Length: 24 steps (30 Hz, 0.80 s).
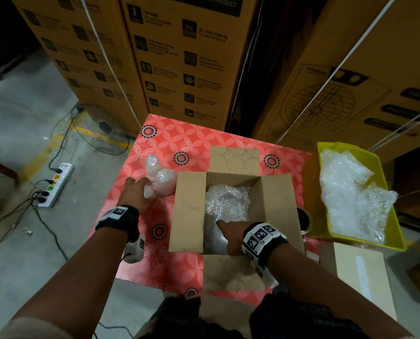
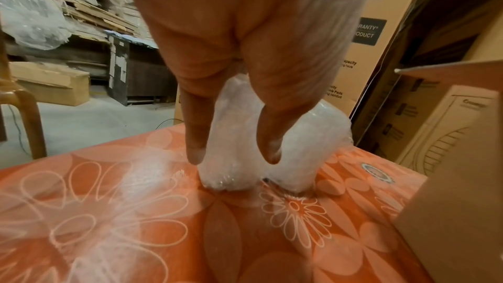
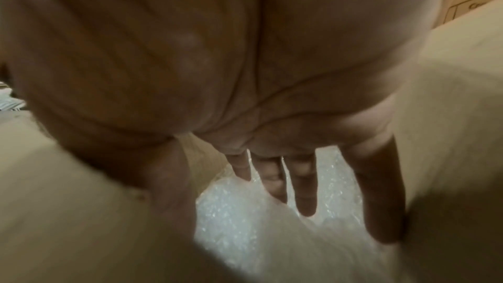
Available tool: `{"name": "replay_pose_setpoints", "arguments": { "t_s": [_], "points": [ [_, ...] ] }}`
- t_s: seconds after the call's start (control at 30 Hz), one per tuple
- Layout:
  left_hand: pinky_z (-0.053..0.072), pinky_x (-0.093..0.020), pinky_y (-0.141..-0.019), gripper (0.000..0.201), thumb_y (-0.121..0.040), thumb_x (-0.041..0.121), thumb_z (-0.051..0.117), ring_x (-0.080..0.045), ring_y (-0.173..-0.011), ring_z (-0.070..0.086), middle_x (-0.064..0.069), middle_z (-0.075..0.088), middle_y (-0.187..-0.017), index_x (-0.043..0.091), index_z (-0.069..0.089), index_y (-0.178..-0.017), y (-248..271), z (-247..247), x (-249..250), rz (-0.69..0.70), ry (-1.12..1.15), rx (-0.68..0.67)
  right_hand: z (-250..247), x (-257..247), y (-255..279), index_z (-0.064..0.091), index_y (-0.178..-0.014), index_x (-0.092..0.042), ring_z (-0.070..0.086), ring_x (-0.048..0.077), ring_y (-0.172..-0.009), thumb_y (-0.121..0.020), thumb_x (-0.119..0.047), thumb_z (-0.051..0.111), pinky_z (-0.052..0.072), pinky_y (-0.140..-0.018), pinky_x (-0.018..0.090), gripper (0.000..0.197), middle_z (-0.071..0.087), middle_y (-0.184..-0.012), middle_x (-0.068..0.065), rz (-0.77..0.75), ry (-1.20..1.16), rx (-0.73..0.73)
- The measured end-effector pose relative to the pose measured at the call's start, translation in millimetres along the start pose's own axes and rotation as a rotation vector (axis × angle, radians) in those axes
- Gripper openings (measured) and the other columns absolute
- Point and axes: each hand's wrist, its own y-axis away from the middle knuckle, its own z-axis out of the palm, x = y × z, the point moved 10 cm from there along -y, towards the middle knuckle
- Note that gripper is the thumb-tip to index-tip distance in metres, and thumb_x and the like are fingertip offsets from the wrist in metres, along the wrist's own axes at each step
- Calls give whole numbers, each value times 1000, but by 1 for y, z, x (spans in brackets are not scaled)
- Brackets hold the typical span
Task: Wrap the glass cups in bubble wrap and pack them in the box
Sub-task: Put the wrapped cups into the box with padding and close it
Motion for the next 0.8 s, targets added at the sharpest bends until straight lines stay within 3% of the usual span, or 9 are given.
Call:
{"name": "replay_pose_setpoints", "arguments": {
  "t_s": [0.13, 0.2, 0.27, 0.4, 0.5, 0.6, 0.67, 0.73, 0.8],
  "points": [
    [56, -41, -88, 43, -81, 17, 88, -39, -101, 65, -18, 64, -119, 23, 69, -119, 6, -20, -12, -19, 161, 74, -12, 3, -1, 15, -162, -13, 62, 35, -117, -85, -36, 75, 57, -95, 48, 100, 60, -131, 15, 15, -75, -8],
    [65, -51, -76, 37, -84, 14, 88, -36, -98, 70, -14, 65, -119, 23, 70, -115, 20, -35, -15, -84, 423, 95, -35, 4, 6, 19, -160, -12, 62, 35, -119, -88, -38, 78, 56, -95, 46, 97, 60, -133, 16, 12, -117, 16],
    [67, -52, -71, 35, -89, 8, 84, -38, -101, 72, -14, 64, -122, 16, 67, -118, 37, -41, -13, -163, 699, 52, -66, 6, 20, 29, -158, -14, 61, 33, -123, -92, -37, 74, 54, -99, 44, 83, 60, -138, 14, 0, -133, 92],
    [66, -56, -78, 35, -92, 13, 82, -39, -101, 76, -18, 67, -125, 8, 64, -122, 64, -61, 19, -132, 922, -29, -139, 5, 61, 52, -147, -20, 64, 19, -120, -96, -27, 71, 54, -102, 39, 55, 66, -137, 5, -101, -294, 392],
    [65, -56, -81, 32, -94, 17, 80, -41, -102, 77, -20, 71, -126, 9, 66, -122, 80, -71, 60, -64, 1054, -84, -190, -11, 95, 58, -142, -26, 65, 8, -113, -95, -20, 74, 58, -96, 33, 50, 70, -128, -4, -280, -499, 626],
    [66, -53, -82, 33, -98, 16, 75, -40, -106, 76, -17, 73, -125, 5, 63, -127, 95, -67, 117, 15, 1129, -182, -216, -34, 109, 49, -151, -33, 56, 7, -130, -87, -33, 86, 52, -100, 29, 74, 61, -145, -8, -379, -553, 676],
    [66, -50, -83, 35, -100, 18, 73, -37, -107, 76, -16, 74, -124, 6, 61, -130, 105, -59, 155, 58, 1145, -245, -222, -51, 109, 45, -156, -27, 50, 13, -138, -81, -41, 90, 47, -107, 32, 88, 53, -154, -4, -409, -438, 684],
    [66, -46, -81, 35, -101, 20, 71, -31, -105, 76, -14, 73, -123, 9, 59, -132, 111, -45, 185, 95, 1135, -286, -220, -57, 106, 47, -153, -22, 53, 16, -134, -80, -40, 89, 44, -108, 32, 86, 57, -150, -1, -409, -346, 694],
    [65, -47, -82, 38, -102, 18, 70, -28, -105, 76, -14, 71, -125, 11, 55, -136, 114, -26, 204, 109, 1133, -340, -212, -47, 101, 53, -145, -23, 60, 15, -120, -81, -37, 87, 49, -99, 32, 74, 65, -136, -5, -385, -360, 678]
  ]
}}
